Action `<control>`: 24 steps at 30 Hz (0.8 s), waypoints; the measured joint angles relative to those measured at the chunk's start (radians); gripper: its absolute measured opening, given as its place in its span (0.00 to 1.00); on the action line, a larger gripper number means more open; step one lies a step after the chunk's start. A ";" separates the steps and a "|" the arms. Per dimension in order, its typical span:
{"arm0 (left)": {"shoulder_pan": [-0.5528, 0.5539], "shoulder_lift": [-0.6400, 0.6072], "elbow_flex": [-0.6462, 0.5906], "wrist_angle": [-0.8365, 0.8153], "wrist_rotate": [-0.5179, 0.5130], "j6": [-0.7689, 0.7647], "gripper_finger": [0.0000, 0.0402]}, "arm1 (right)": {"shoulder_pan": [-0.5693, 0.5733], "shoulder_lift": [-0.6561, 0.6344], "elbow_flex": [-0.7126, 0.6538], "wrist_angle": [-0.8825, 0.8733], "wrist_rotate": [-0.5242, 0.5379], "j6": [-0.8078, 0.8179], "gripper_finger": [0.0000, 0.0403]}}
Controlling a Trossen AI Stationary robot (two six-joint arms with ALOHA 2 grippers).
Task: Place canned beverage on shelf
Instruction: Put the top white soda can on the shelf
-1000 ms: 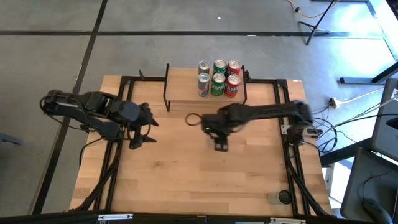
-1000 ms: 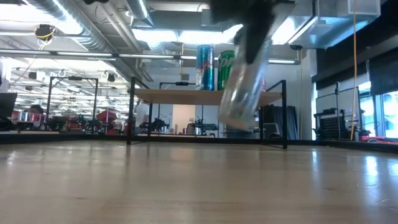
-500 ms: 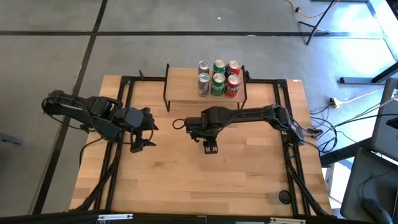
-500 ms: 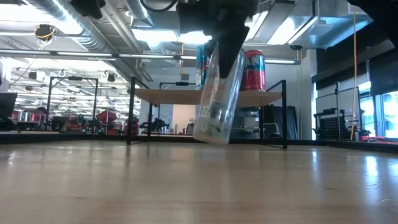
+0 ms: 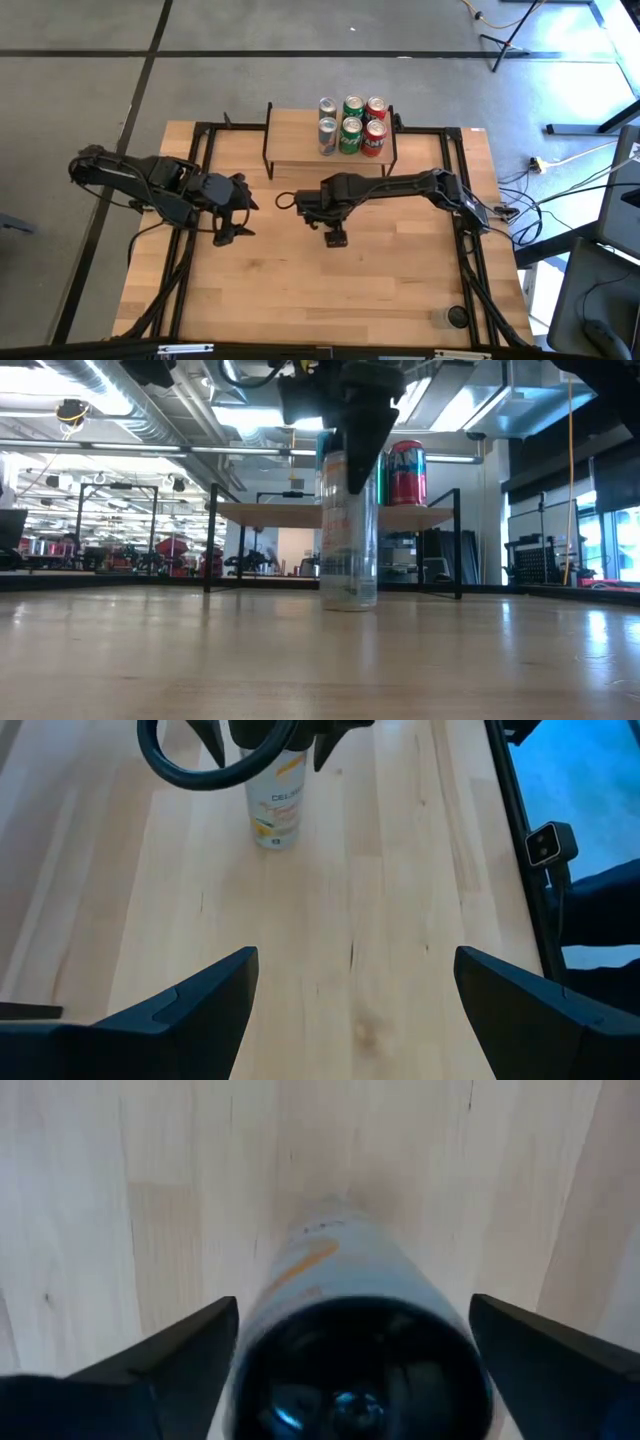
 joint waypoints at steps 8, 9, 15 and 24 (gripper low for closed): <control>0.000 0.000 0.000 0.001 -0.052 0.000 0.81 | 0.000 -0.004 0.013 -0.041 -0.006 0.003 0.90; 0.000 0.001 0.000 0.001 -0.055 0.000 0.81 | 0.000 -0.006 0.029 -0.055 -0.010 0.011 0.89; 0.001 0.033 0.000 0.050 -0.047 -0.005 0.81 | 0.010 -0.093 0.087 -0.142 -0.038 0.063 0.88; 0.043 0.206 0.000 0.302 0.008 0.041 0.79 | 0.099 -0.313 0.071 -0.130 0.065 0.171 0.88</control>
